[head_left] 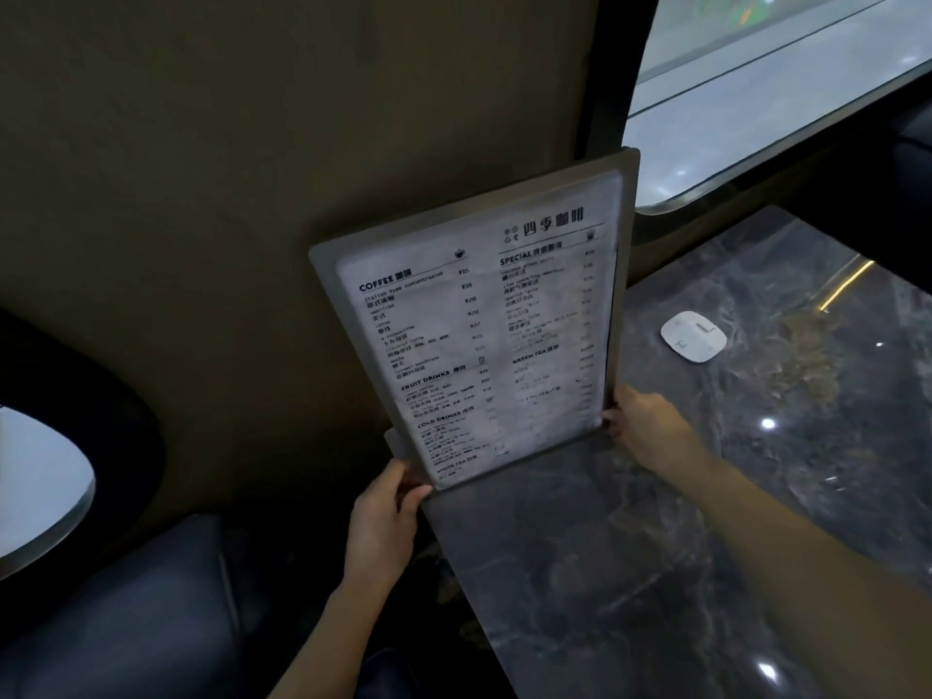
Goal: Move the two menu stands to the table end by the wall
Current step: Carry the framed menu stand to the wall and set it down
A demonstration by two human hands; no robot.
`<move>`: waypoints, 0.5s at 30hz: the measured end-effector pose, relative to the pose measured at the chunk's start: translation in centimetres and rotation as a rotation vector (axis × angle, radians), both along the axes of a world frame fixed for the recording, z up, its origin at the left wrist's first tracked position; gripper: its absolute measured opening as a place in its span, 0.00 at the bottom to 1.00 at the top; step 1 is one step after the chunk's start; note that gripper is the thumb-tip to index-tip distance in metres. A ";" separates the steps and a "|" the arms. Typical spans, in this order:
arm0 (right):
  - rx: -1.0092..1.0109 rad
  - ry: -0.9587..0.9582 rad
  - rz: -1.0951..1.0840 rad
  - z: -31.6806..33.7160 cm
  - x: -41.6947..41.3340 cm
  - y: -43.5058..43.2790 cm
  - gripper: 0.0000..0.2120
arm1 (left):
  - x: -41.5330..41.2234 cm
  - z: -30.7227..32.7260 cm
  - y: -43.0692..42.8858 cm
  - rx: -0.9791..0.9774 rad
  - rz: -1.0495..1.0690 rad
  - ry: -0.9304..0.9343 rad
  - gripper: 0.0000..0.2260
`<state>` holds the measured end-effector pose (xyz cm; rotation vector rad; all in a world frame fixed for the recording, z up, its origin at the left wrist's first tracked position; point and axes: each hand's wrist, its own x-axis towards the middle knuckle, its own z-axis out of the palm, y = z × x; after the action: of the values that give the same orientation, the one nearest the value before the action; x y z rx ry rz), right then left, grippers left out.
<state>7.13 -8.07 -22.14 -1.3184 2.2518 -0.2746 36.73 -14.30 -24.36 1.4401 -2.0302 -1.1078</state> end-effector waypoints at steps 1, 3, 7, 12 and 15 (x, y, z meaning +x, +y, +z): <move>0.000 -0.004 0.014 0.0 0.0 -0.3 0.09 | 0.0 -0.2 0.1 -0.014 0.020 0.003 0.12; 0.001 -0.017 0.035 -0.1 0.0 -0.7 0.11 | -0.1 -0.5 0.0 -0.028 0.065 0.003 0.09; -0.046 0.012 0.048 -0.1 0.1 -1.3 0.11 | -0.2 -0.8 -0.2 -0.025 0.081 0.011 0.08; -0.094 0.053 0.054 0.0 0.1 -2.4 0.11 | -0.6 -1.2 0.5 -0.035 0.132 0.019 0.07; -0.092 0.065 0.063 -0.1 0.2 -2.9 0.10 | -0.6 -1.2 0.7 -0.037 0.135 0.010 0.11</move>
<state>7.30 -10.98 -22.22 -1.4623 2.2703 -0.3214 36.11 -13.64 -25.55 1.5246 -1.9056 -1.0144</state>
